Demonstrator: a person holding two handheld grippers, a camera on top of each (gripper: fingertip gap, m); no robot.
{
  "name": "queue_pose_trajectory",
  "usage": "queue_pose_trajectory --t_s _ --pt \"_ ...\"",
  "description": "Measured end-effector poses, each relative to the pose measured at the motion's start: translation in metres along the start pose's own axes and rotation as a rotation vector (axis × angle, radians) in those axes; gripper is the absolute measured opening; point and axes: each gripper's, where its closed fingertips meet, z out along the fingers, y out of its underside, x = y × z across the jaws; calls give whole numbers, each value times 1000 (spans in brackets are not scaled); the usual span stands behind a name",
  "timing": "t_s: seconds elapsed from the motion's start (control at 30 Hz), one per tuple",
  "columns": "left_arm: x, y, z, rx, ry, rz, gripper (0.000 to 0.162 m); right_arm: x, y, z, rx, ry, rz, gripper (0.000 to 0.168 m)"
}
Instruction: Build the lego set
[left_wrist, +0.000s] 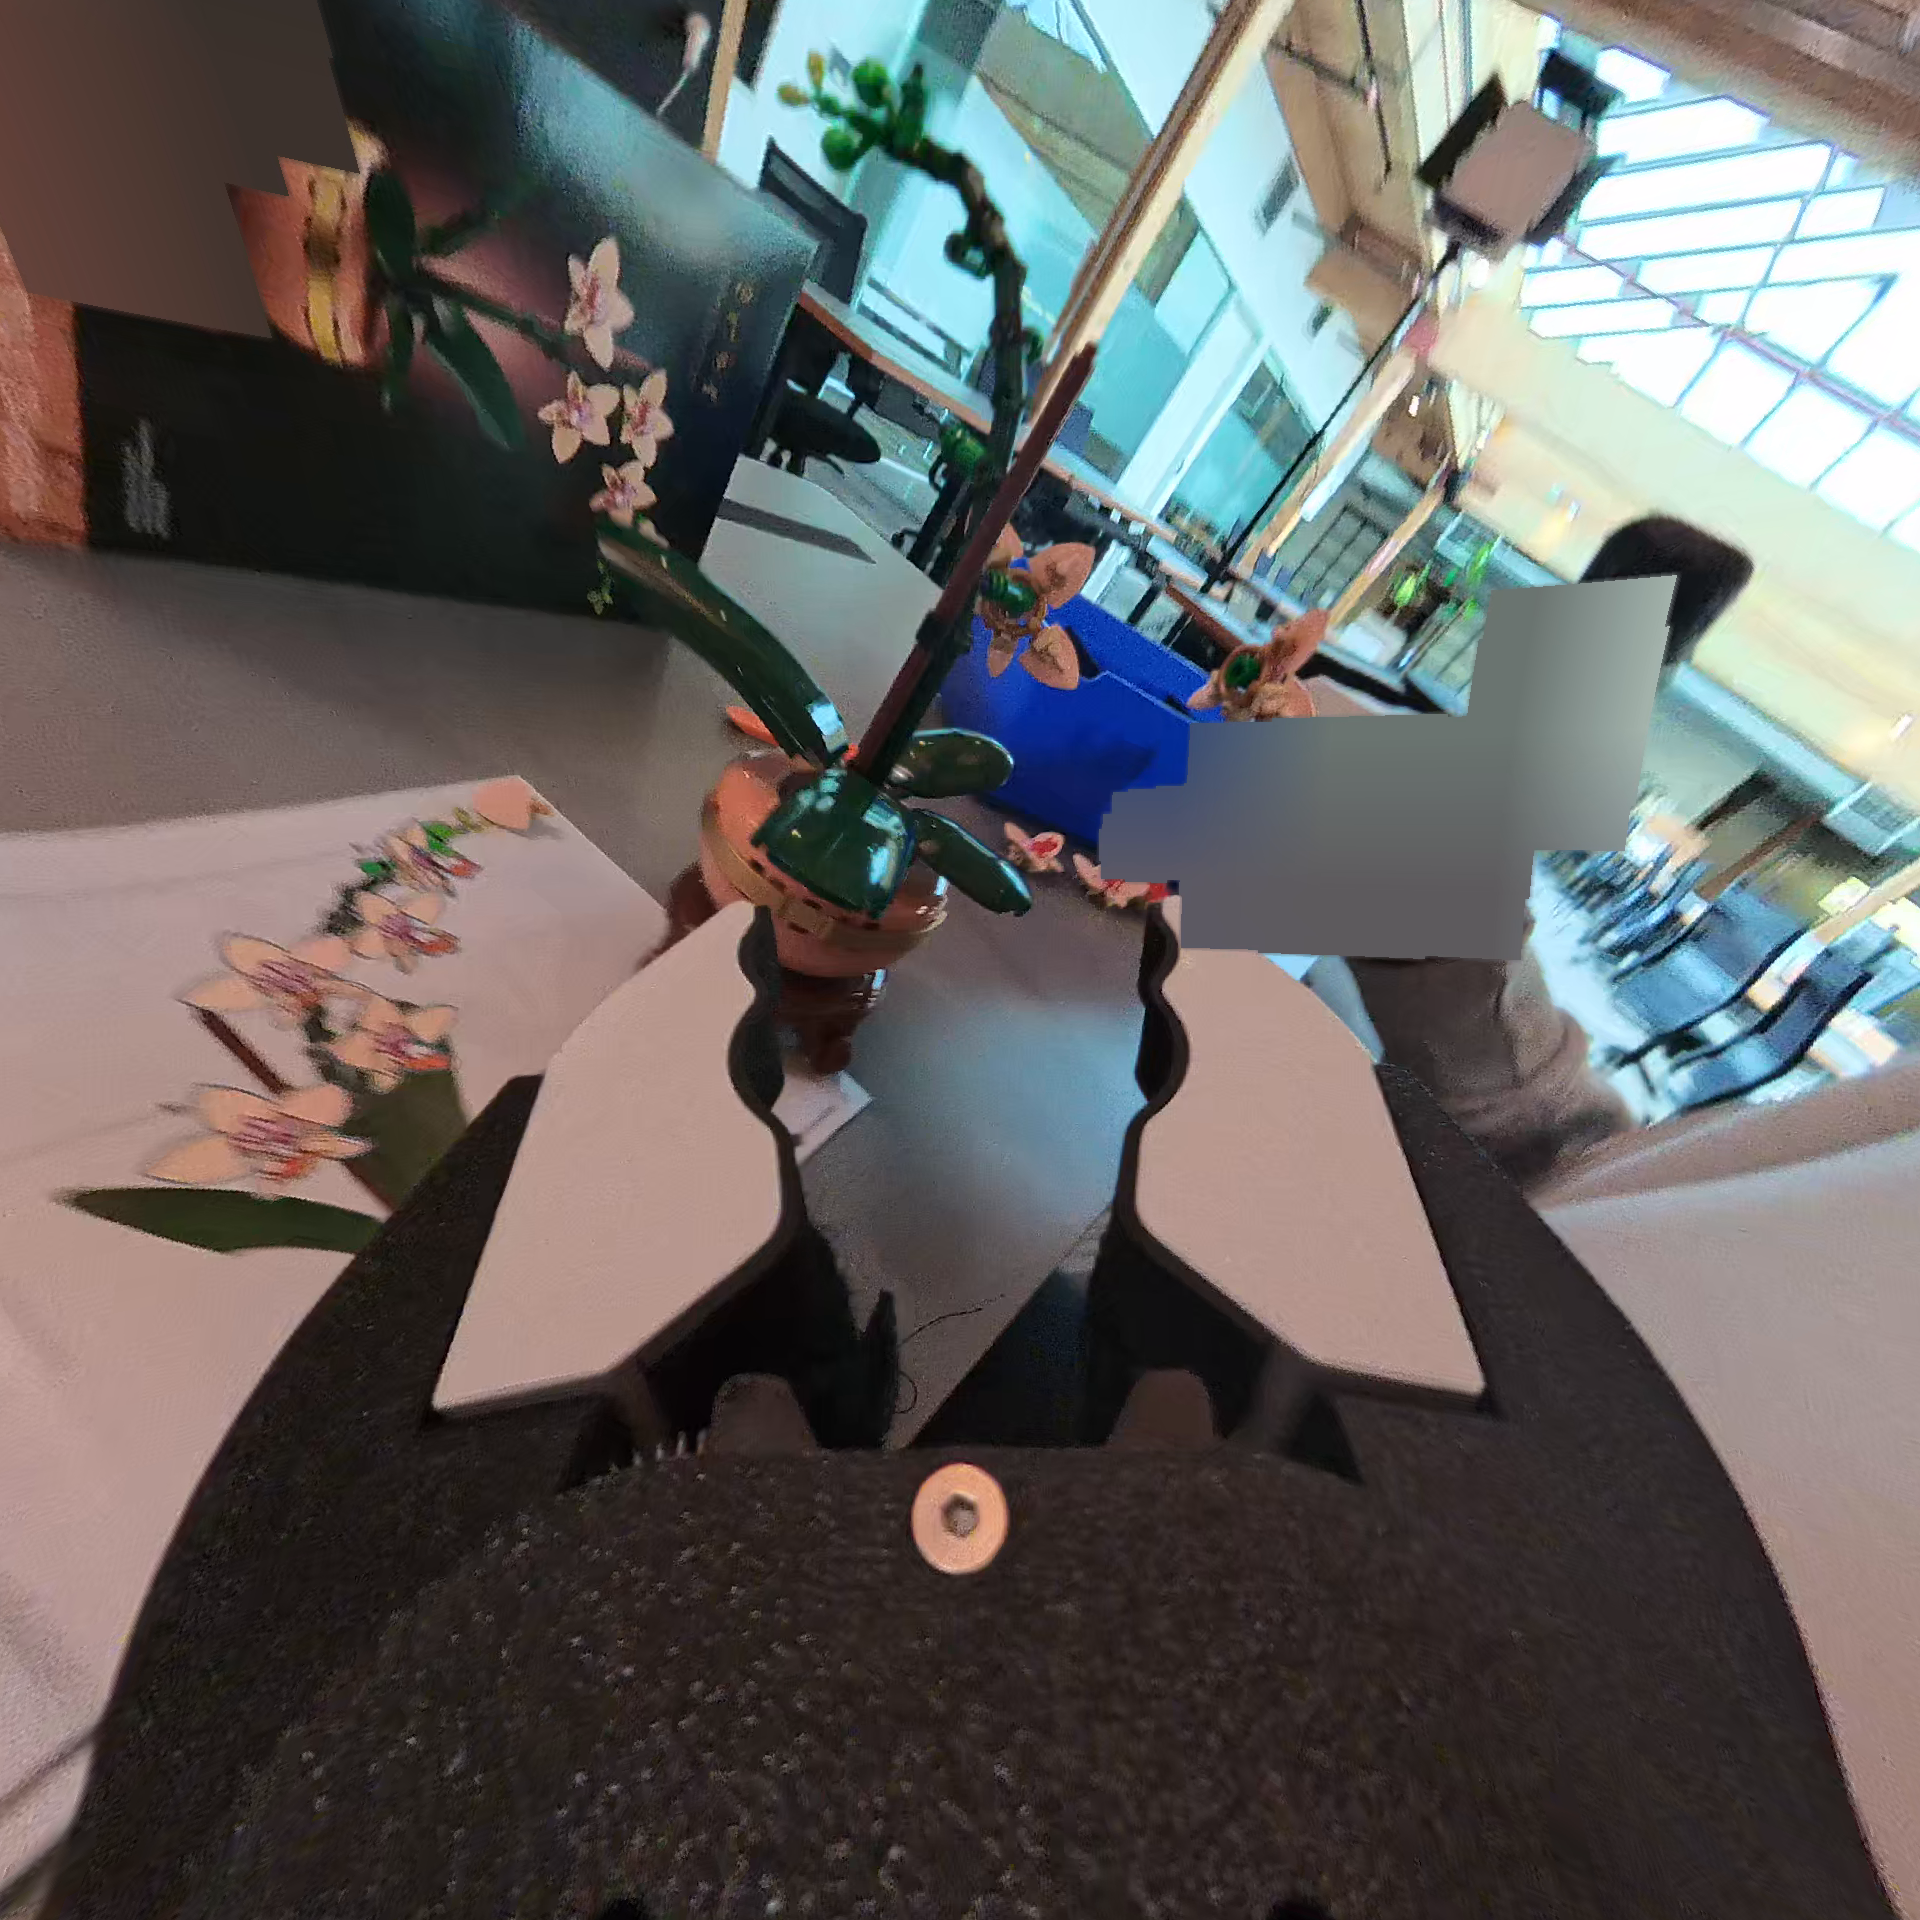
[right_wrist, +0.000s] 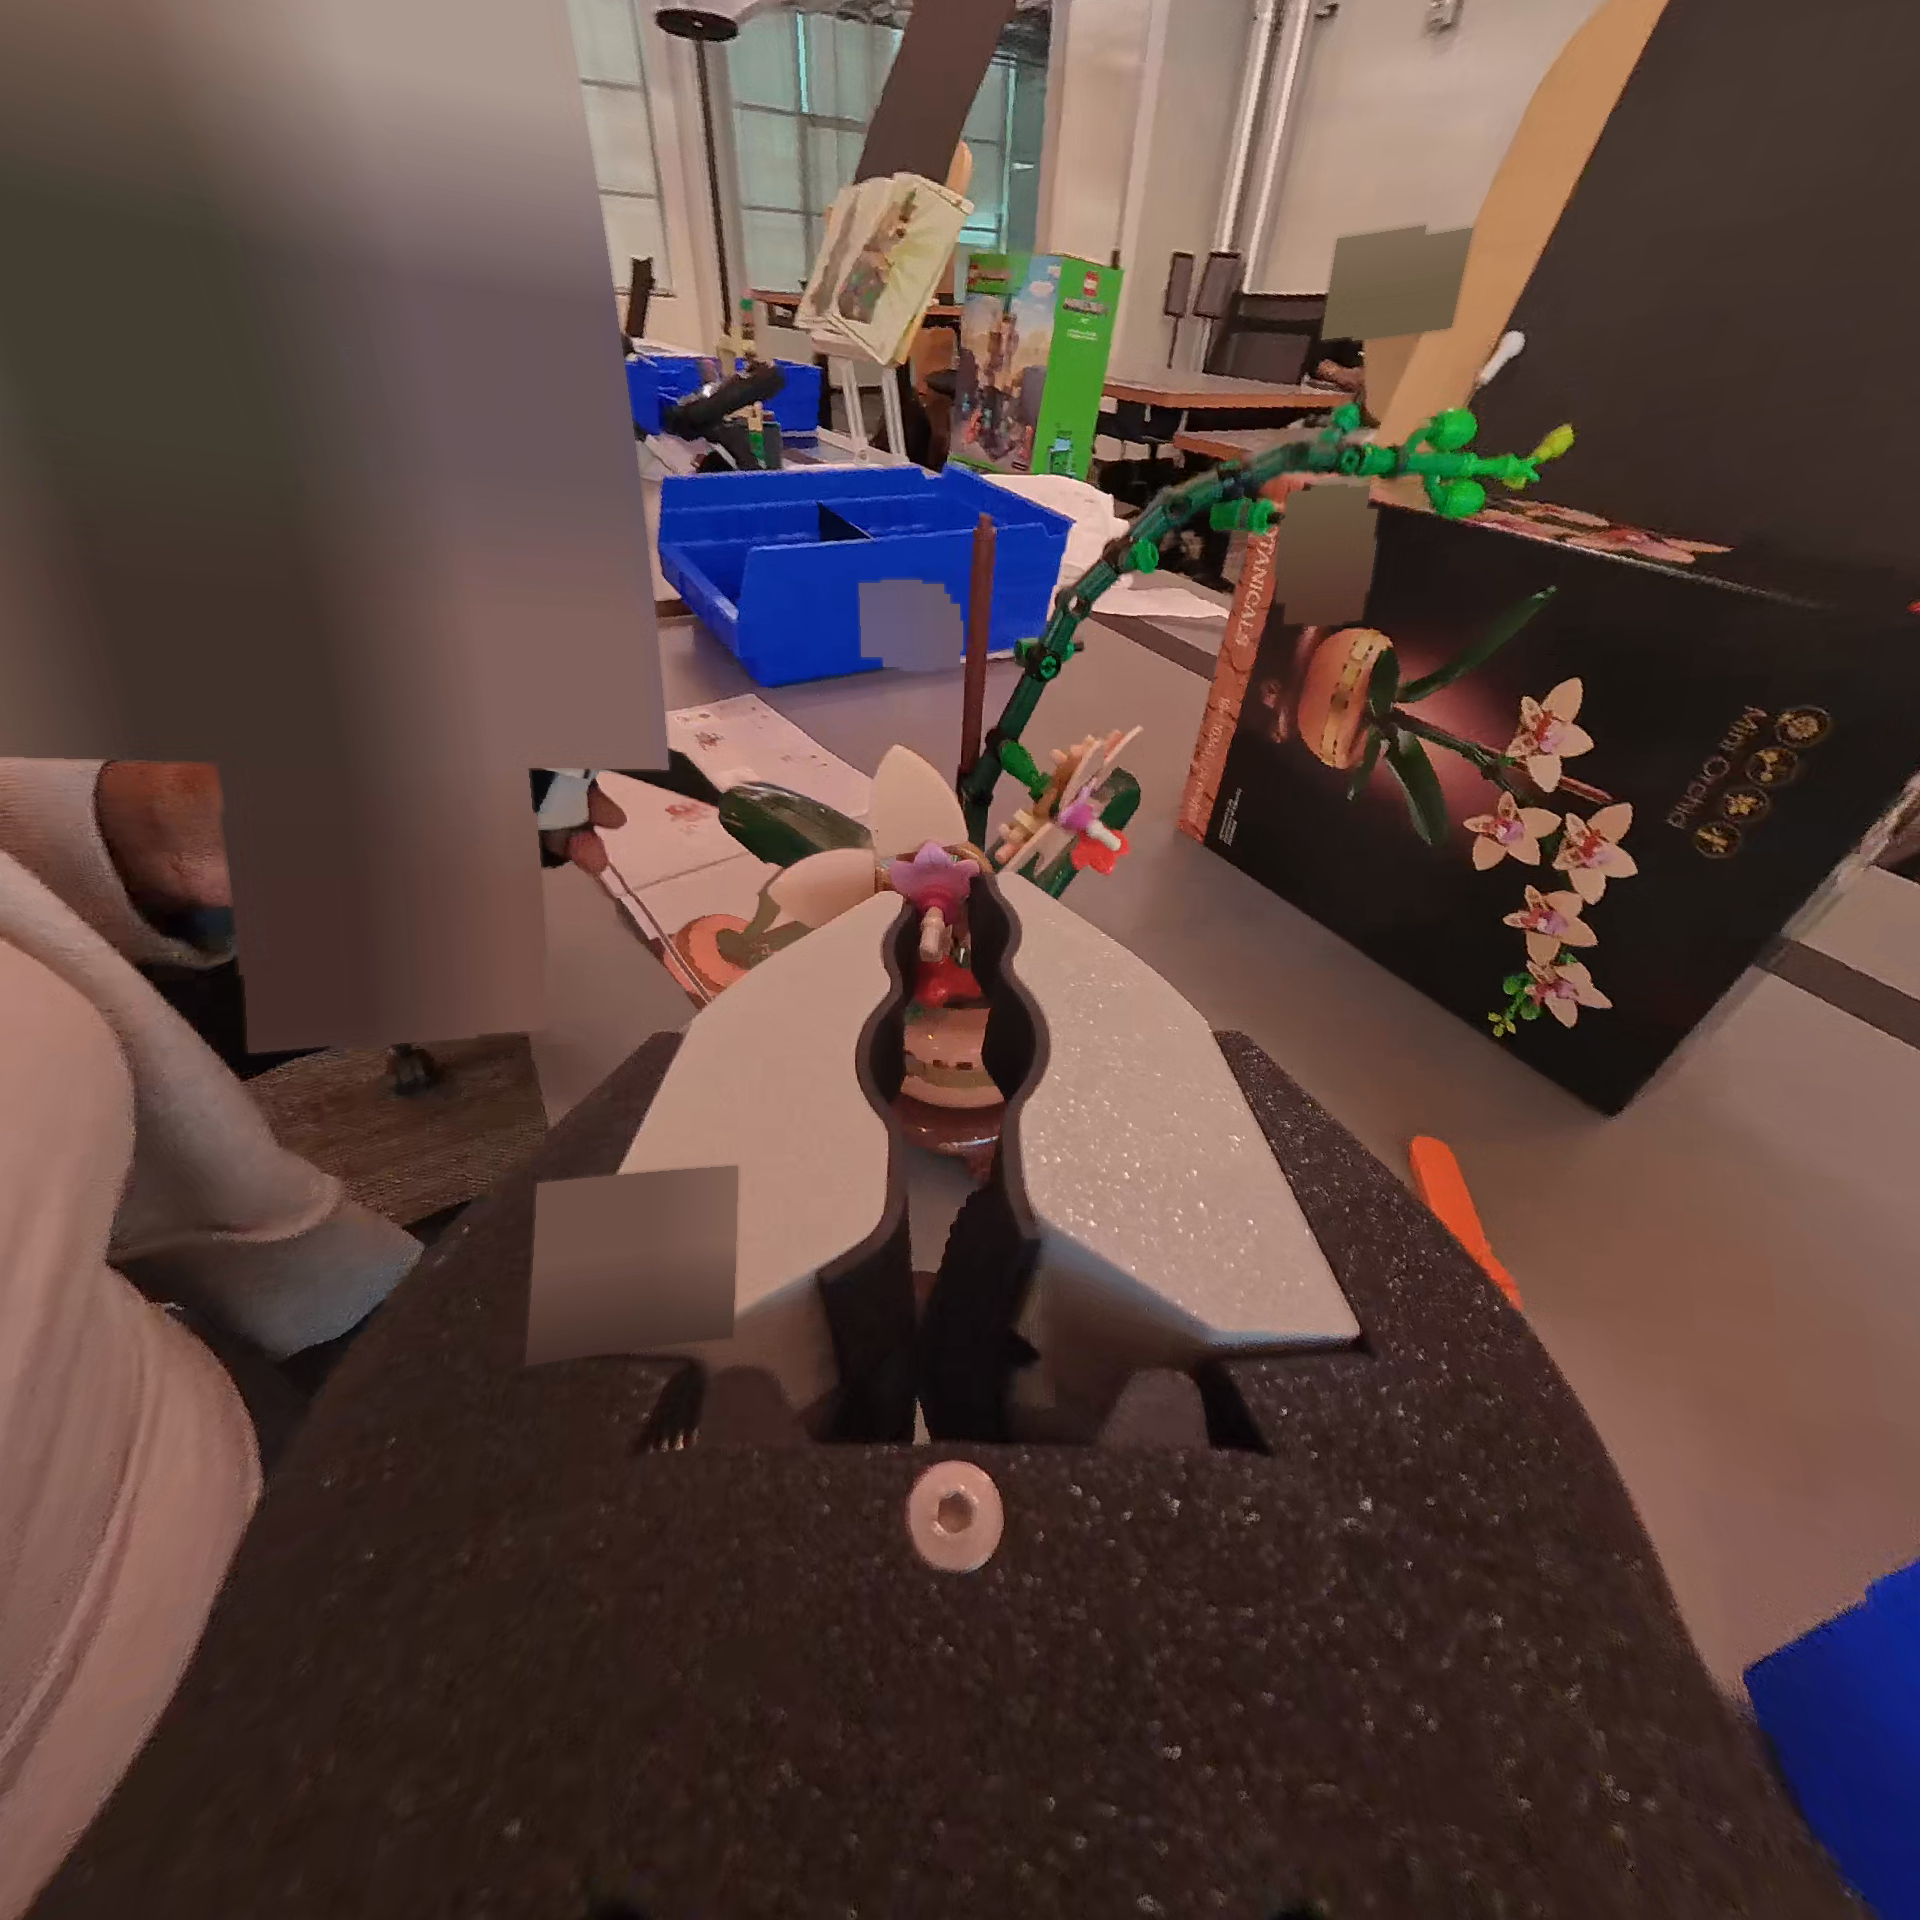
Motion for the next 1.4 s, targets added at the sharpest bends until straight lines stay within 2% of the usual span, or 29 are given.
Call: queue_pose_trajectory --t_s 0.1,0.17,0.23,0.3,0.47,0.57,0.8,0.97,1.1,1.17,1.2,1.27,1.33,1.4 --pt "-5 -34 -20 -50 -10 203 69 2 -9 1 7 -76 40 9" --pt "-6 -66 -20 -74 10 323 71 9 -17 4 17 -99 53 10" --pt "1 -86 -5 -136 111 399 65 14 -22 11 3 -122 45 10" --pt "4 -94 20 -221 221 393 62 19 -24 19 -19 -133 17 10" --pt "2 -97 83 -344 404 360 35 31 -31 35 -90 -198 -58 10" --pt "6 -93 105 -407 485 334 32 42 -33 42 -173 -237 -100 10" --pt "12 -87 124 -486 617 175 23 49 -37 52 -224 -302 -72 10" --pt "18 -81 130 -517 664 177 18 49 -35 58 -236 -364 14 10" --pt "26 -81 128 -529 726 126 22 49 -48 57 -201 -421 118 10" --pt "17 -81 133 -521 657 119 26 42 -70 51 -80 -502 211 10" --pt "5 -82 139 -499 556 162 32 40 -85 47 8 -541 259 10" --pt "-9 -91 140 -429 404 333 30 40 -99 38 142 -563 245 10" --pt "-19 -101 134 -393 255 546 33 51 -89 39 141 -473 184 10" --pt "-23 -108 128 -370 129 722 51 54 -78 40 115 -446 177 10"
